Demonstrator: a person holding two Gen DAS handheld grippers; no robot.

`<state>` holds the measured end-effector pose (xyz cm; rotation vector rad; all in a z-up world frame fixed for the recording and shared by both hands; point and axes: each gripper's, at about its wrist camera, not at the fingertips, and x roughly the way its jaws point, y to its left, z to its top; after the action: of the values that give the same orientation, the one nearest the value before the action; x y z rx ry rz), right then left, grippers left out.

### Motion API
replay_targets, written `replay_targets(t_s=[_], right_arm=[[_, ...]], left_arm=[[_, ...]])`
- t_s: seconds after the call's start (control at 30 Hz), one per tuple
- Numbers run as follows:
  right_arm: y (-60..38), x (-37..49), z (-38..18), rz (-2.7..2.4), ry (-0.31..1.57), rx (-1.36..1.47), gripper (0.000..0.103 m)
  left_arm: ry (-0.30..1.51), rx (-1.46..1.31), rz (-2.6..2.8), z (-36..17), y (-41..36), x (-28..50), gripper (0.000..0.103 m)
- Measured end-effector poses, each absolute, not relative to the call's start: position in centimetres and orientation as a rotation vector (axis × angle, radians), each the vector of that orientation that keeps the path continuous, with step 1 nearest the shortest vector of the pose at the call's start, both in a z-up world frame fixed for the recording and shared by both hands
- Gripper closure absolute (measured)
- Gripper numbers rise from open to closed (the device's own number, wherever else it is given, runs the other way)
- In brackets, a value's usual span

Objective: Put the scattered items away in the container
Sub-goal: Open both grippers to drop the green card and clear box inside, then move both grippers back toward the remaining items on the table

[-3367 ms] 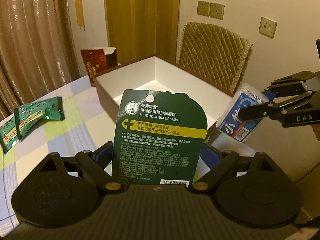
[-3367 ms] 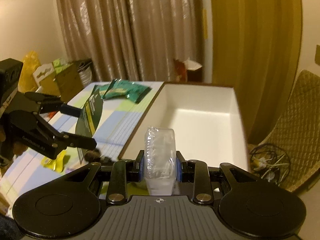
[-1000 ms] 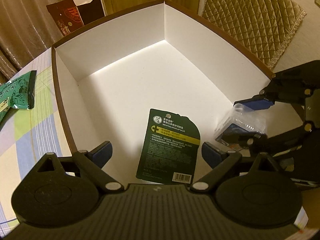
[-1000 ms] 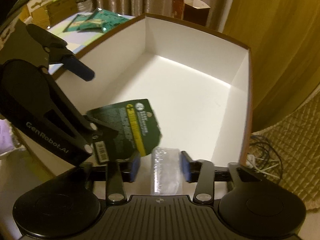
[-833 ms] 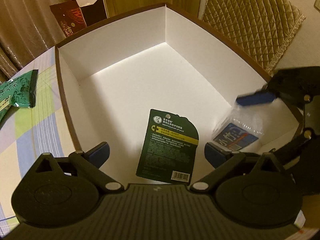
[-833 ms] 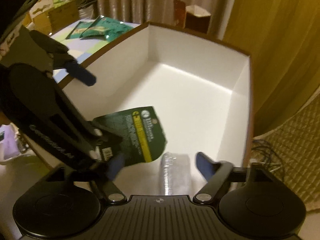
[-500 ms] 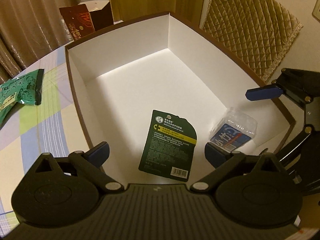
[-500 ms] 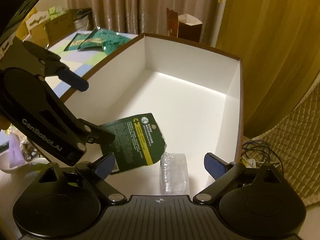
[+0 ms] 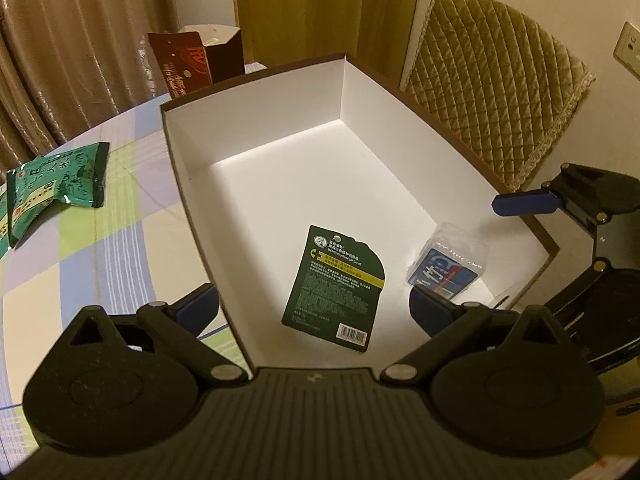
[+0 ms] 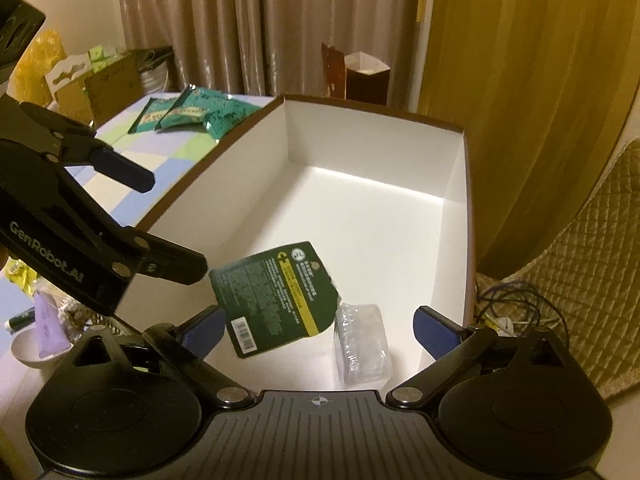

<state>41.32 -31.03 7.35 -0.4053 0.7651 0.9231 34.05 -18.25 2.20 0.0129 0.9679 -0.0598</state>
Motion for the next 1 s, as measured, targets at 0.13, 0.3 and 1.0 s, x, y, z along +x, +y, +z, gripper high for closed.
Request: replay_targets(t_s=[0.13,0.3,1.0], right_arm=[[-31.4,40.6,7.8,0.902,0.755,-0.389,0.002],[-31.8,39.5,8.4,0.848,0.735,-0.348,0.002],[-30.4,27.7,10.7,0.723,0.725,-0.241,0.002]], left_arm=[[0.947,-0.003,-0.055,2.9,-17.9,32.8,0.003],[0.912,-0.017,-0.061,4.1,-17.2,30.8,0.003],[0.851,-0.039,-0.117,6.3,-10.4,17.6,0.003]])
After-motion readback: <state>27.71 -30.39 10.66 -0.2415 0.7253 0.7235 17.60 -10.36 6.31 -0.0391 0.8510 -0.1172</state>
